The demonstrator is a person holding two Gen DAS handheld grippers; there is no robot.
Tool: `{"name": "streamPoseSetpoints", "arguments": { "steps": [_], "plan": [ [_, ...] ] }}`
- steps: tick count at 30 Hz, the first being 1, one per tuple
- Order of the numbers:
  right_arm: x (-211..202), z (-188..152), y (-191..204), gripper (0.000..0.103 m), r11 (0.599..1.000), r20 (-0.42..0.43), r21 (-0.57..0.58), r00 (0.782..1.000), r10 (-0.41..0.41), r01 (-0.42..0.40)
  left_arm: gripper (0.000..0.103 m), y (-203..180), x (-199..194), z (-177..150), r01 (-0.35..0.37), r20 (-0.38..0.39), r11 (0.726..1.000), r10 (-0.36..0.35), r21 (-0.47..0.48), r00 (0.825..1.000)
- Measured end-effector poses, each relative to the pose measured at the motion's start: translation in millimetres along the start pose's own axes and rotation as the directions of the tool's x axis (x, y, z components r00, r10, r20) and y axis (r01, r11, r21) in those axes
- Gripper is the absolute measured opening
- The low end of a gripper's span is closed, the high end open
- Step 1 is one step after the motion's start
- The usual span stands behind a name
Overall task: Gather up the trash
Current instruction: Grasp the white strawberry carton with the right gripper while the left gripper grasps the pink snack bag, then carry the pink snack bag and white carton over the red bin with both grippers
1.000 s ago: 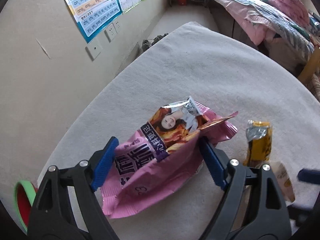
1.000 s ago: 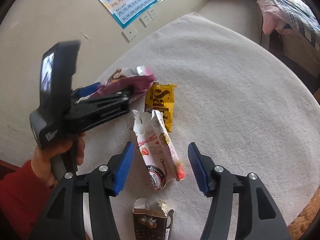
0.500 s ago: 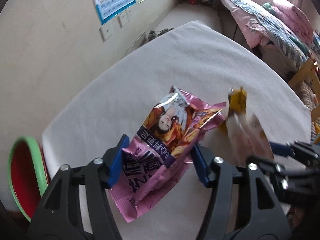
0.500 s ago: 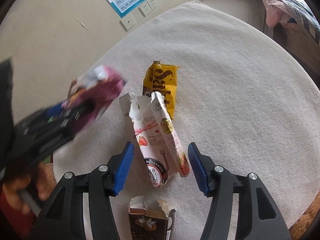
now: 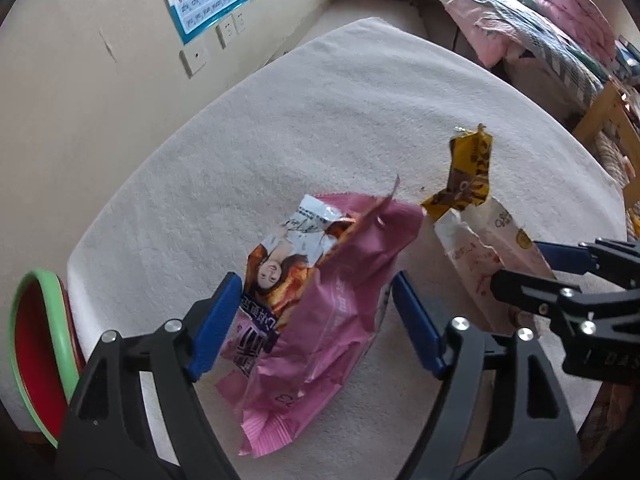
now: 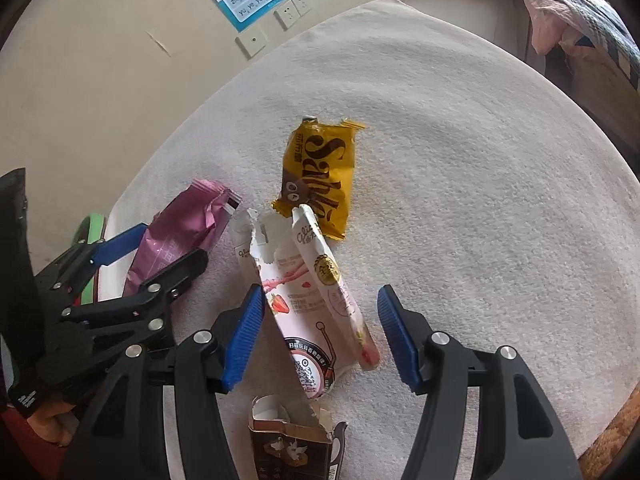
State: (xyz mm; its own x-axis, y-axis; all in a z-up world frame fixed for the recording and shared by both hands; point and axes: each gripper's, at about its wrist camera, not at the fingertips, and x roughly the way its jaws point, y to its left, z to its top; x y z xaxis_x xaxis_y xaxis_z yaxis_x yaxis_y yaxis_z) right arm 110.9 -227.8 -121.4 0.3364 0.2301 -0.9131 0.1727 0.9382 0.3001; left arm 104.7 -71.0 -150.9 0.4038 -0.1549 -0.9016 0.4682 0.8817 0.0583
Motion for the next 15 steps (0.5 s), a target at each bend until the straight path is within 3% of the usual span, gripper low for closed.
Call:
{"name": "streamPoseSetpoints", "arguments": {
  "steps": [7,9,10,15],
  "plan": [
    [11.5,-4.4,9.5,0.063,0.998,-0.025,-0.058,0.999,-0.024,0.023,0.058,3.4,-16.6,-9.6,-0.010,0.031,1.000,0.010,-0.012,0.999],
    [12.4,-7.7,15.8,0.053,0.995,-0.019,-0.097,0.999,-0.034,0.032,0.057,7.3,-29.7,-12.1,-0.005,0.060,0.999,0.007,-0.038,0.998],
    [12.2,-9.1,18.3,0.040,0.993,-0.013,-0.112,0.999,-0.036,0.034,0.057,9.0,-35.6,-13.0,-0.004,0.073,0.999,0.008,-0.050,0.997],
    [2.2,-13.6,24.6,0.036,0.989,0.051,-0.140,0.998,-0.034,0.041,0.057,24.1,-81.7,-29.2,-0.024,0.149,0.990,0.045,-0.139,0.988]
  ]
}}
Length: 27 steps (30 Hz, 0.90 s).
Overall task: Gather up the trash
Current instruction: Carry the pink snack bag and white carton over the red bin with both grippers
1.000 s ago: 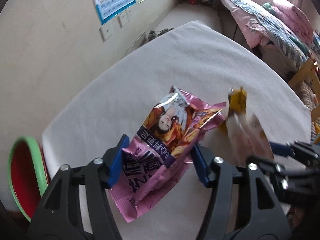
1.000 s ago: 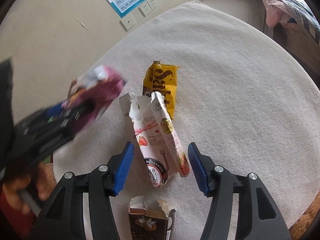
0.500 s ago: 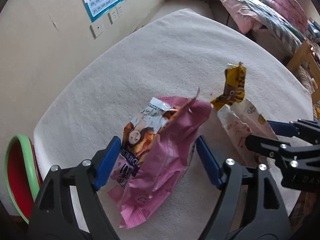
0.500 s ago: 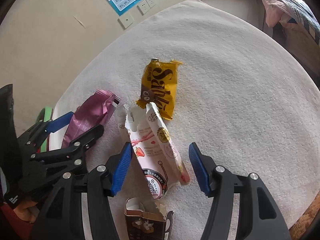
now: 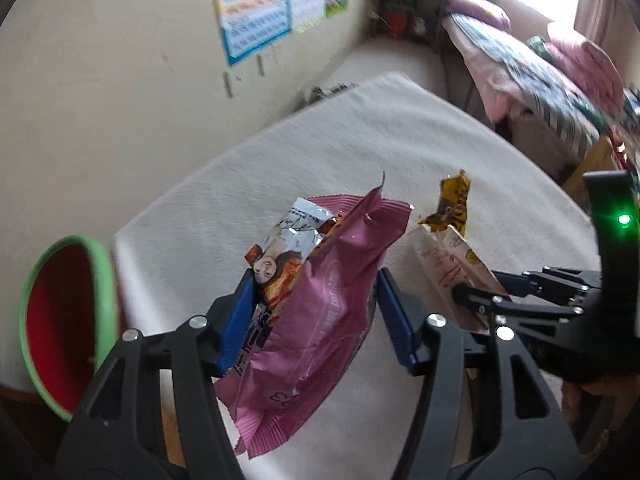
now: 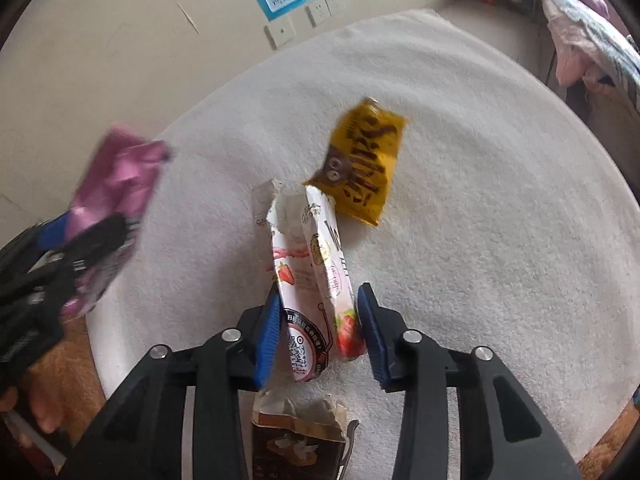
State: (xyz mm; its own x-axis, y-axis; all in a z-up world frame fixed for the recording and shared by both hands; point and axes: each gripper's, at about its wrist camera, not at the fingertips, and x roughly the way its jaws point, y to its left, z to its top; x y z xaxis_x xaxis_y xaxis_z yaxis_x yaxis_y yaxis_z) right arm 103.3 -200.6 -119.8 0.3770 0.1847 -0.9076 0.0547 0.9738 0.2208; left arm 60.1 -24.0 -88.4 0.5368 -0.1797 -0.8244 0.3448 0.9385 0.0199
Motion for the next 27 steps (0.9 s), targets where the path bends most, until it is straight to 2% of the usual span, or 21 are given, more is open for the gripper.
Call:
{"name": "streamPoseSetpoints", "arguments": {
  "steps": [3,7,10,18,27],
  "plan": [
    [-11.1,-4.1,6.0,0.036,1.000,0.029,-0.026,1.000,-0.011,0.012,0.057,17.2,-25.6,-9.7,-0.033,0.030,0.997,0.035,-0.064,0.999],
    [-23.2,-13.9,15.5,0.036,0.999,0.036,-0.039,0.999,-0.014,0.016,0.057,45.2,-53.6,-25.7,-0.050,0.056,0.979,0.063,-0.198,0.996],
    [-36.4,-17.8,24.7,0.036,0.999,0.049,-0.045,0.999,0.002,0.001,0.057,60.1,-65.5,-33.2,-0.059,0.060,0.969,0.076,-0.242,0.995],
    [-86.1,-13.4,58.3,0.036,0.998,0.158,-0.044,0.986,0.048,-0.042,0.057,82.9,-93.9,-38.5,-0.099,0.111,0.963,0.130,-0.249,0.985],
    [-95.1,-8.5,96.7,0.036,0.993,0.167,-0.105,0.983,0.073,-0.056,0.058,98.5,-106.8,-45.4,-0.108,0.142,0.958,0.150,-0.266,0.979]
  ]
}}
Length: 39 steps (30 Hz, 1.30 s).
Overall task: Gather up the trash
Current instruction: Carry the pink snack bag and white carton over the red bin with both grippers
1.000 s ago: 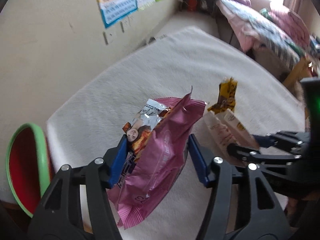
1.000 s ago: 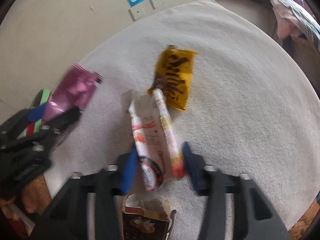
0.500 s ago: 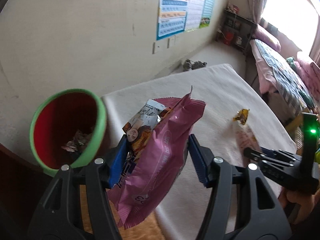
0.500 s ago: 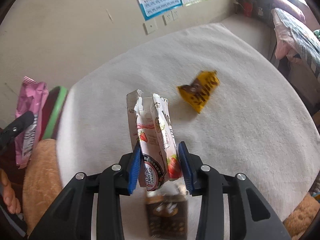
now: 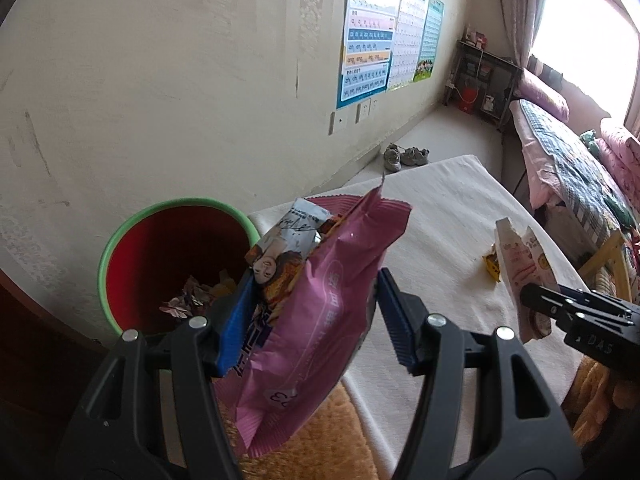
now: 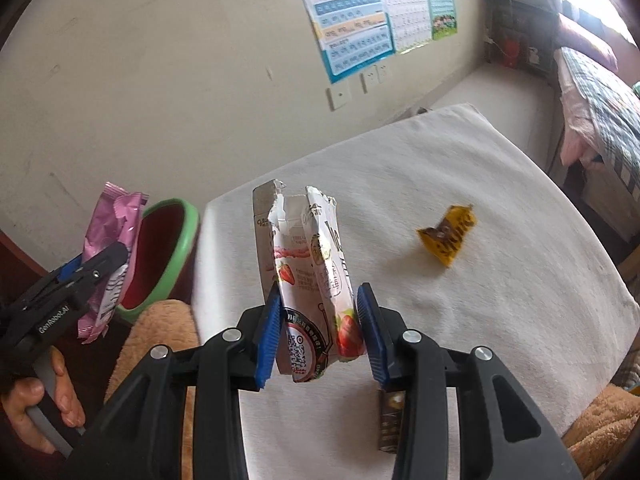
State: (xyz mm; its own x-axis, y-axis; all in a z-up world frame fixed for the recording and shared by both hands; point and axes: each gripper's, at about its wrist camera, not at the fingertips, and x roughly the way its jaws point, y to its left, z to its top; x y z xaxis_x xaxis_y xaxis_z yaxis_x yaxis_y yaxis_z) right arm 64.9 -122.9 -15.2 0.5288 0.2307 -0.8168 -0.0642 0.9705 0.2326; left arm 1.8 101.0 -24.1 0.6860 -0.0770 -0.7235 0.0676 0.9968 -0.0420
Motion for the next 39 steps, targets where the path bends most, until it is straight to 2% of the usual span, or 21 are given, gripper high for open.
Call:
{"name": "streamPoseSetpoints", "arguments": {
  "steps": [5,22,39],
  "plan": [
    [-2.8,8.6,21.8,0.036,0.999,0.019,-0.034,1.000,0.016,-0.016,0.058,13.2,3.3,-2.6,-0.005,-0.003,1.000,0.005,-0.029,1.000],
    [5.0,26.9,66.7,0.037,0.995,0.022,-0.090,0.998,0.056,-0.054,0.058,40.2,13.7,-6.7,-0.029,-0.005,0.999,0.029,-0.035,1.000],
    [4.8,38.2,102.6,0.037,0.981,0.034,-0.162,0.993,0.110,-0.103,0.058,58.8,6.5,3.2,-0.095,0.034,0.994,0.097,-0.054,0.995]
  ]
}}
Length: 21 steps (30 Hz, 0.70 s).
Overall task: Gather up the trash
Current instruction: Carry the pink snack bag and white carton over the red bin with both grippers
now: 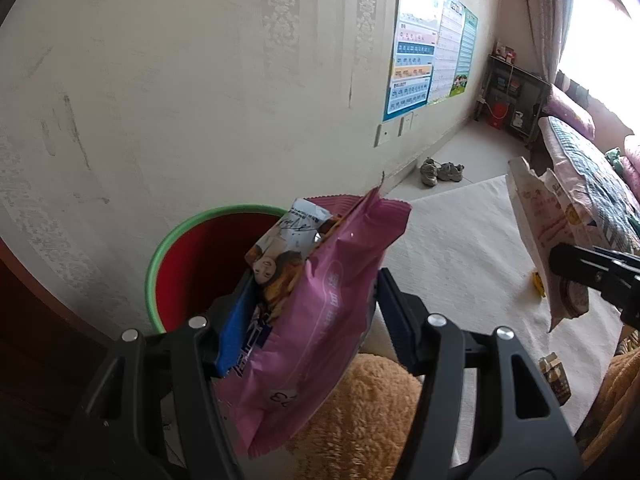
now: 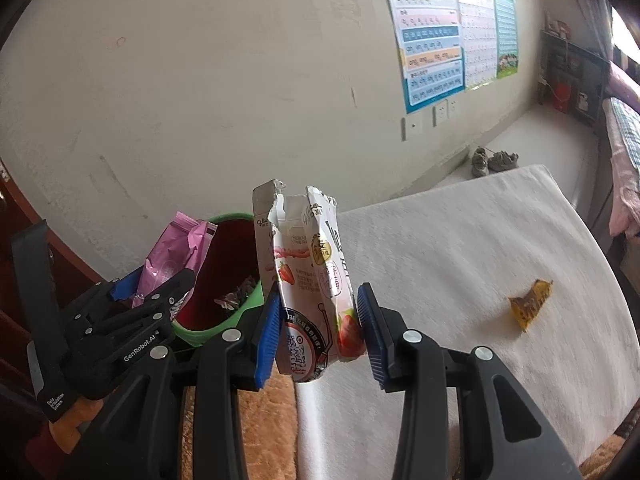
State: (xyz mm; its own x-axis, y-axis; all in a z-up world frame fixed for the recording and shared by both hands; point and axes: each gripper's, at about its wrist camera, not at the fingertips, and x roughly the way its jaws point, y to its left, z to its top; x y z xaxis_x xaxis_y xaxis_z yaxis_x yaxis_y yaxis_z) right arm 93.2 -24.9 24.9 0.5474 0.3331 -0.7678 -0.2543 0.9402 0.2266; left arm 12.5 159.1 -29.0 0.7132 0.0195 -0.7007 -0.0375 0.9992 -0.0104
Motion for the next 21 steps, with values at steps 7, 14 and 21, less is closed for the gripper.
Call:
{"name": "streamPoseSetpoints", "arguments": {
  "steps": [7,14,21],
  "plan": [
    [18.0,8.1,16.0,0.037,0.999,-0.024,-0.026,0.999,0.029,-0.030,0.058,14.9,3.6,1.5,-0.027,-0.004,1.000,0.027,-0.012,1.000],
    [37.3,12.8,30.7,0.037,0.997,-0.057,-0.051,0.997,0.051,-0.054,0.058,35.0,11.0,4.2,-0.050,-0.016,0.998,0.049,-0.035,0.999],
    [56.8,20.5,42.0,0.037,0.996,-0.085,-0.050,0.994,0.076,-0.080,0.058,57.8,20.0,4.0,-0.078,-0.030,0.994,0.076,-0.074,0.997]
  ]
}}
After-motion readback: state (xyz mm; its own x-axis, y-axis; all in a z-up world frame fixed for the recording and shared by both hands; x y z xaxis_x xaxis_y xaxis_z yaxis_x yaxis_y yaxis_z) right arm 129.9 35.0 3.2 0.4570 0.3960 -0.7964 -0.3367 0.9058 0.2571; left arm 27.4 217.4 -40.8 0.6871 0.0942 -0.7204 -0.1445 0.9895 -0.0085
